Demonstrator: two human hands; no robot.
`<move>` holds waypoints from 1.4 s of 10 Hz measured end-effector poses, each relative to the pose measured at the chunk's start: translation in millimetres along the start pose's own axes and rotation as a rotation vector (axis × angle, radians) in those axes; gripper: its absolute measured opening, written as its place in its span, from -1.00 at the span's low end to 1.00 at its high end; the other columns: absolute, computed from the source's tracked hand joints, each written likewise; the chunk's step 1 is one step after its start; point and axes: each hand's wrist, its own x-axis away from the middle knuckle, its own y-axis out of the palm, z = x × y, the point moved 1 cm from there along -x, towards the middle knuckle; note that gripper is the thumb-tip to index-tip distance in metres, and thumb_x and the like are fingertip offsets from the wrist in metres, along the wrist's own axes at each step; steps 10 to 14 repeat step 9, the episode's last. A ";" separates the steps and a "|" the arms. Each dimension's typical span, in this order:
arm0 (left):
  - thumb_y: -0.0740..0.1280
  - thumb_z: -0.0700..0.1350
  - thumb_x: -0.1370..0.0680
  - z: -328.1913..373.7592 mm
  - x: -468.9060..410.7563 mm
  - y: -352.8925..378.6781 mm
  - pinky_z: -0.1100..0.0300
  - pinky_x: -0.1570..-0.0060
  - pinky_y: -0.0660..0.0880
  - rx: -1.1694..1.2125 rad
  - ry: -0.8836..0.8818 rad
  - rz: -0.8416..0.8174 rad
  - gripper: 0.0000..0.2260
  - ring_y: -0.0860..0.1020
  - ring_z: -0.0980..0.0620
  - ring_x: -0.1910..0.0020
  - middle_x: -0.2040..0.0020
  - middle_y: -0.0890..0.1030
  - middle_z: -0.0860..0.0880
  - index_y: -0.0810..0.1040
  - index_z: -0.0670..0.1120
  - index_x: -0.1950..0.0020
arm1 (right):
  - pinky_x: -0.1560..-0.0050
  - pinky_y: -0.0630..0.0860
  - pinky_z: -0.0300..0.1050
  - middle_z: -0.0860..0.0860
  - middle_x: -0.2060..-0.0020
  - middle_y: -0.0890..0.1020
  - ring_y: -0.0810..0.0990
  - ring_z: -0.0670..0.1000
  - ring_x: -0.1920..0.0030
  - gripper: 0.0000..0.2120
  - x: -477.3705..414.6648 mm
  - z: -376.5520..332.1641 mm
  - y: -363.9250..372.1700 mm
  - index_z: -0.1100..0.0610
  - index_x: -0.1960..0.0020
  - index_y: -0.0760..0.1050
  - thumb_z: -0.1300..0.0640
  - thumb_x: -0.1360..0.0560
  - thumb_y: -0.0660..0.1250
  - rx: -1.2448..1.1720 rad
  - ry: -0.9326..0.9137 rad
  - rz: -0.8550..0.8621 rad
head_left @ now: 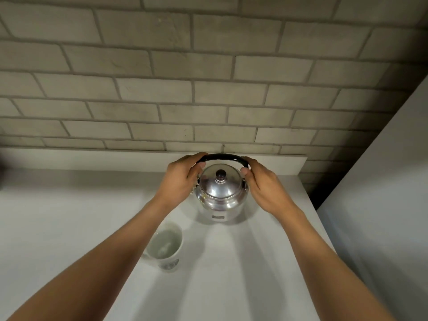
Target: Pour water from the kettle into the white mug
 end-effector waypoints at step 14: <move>0.28 -0.11 -0.71 -81.3 -70.9 48.4 0.05 -0.29 0.53 0.028 -0.134 -0.057 -0.69 0.63 -0.08 -0.22 -0.34 0.62 -0.07 0.53 -0.01 -0.46 | -0.06 0.52 -0.10 -0.02 0.08 0.67 0.67 0.07 -0.02 -0.62 -93.7 63.6 57.8 0.02 -0.52 0.43 0.05 -0.71 0.21 -0.092 0.160 -0.124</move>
